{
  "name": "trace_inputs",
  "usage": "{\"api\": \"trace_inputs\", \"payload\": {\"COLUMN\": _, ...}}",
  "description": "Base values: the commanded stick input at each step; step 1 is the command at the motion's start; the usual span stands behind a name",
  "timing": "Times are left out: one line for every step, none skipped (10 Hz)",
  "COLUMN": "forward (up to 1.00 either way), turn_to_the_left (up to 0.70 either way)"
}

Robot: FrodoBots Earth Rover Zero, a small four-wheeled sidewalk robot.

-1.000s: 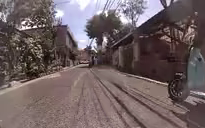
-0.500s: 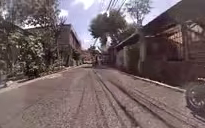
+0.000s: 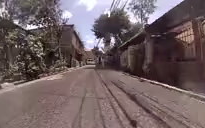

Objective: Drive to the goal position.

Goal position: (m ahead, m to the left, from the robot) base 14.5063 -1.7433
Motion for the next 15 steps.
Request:
{"api": "trace_inputs", "payload": {"forward": 0.70, "turn_to_the_left": 0.08}}
{"api": "trace_inputs", "payload": {"forward": 0.70, "turn_to_the_left": 0.08}}
{"api": "trace_inputs", "payload": {"forward": 0.70, "turn_to_the_left": 0.08}}
{"api": "trace_inputs", "payload": {"forward": 0.70, "turn_to_the_left": 0.08}}
{"api": "trace_inputs", "payload": {"forward": 0.70, "turn_to_the_left": 0.08}}
{"api": "trace_inputs", "payload": {"forward": 0.70, "turn_to_the_left": 0.08}}
{"api": "trace_inputs", "payload": {"forward": 0.70, "turn_to_the_left": 0.08}}
{"api": "trace_inputs", "payload": {"forward": 0.70, "turn_to_the_left": 0.08}}
{"api": "trace_inputs", "payload": {"forward": 0.70, "turn_to_the_left": 0.08}}
{"api": "trace_inputs", "payload": {"forward": 0.70, "turn_to_the_left": 0.08}}
{"api": "trace_inputs", "payload": {"forward": 0.70, "turn_to_the_left": 0.08}}
{"api": "trace_inputs", "payload": {"forward": 0.70, "turn_to_the_left": 0.08}}
{"api": "trace_inputs", "payload": {"forward": 0.70, "turn_to_the_left": 0.08}}
{"api": "trace_inputs", "payload": {"forward": 0.70, "turn_to_the_left": 0.08}}
{"api": "trace_inputs", "payload": {"forward": 0.70, "turn_to_the_left": 0.08}}
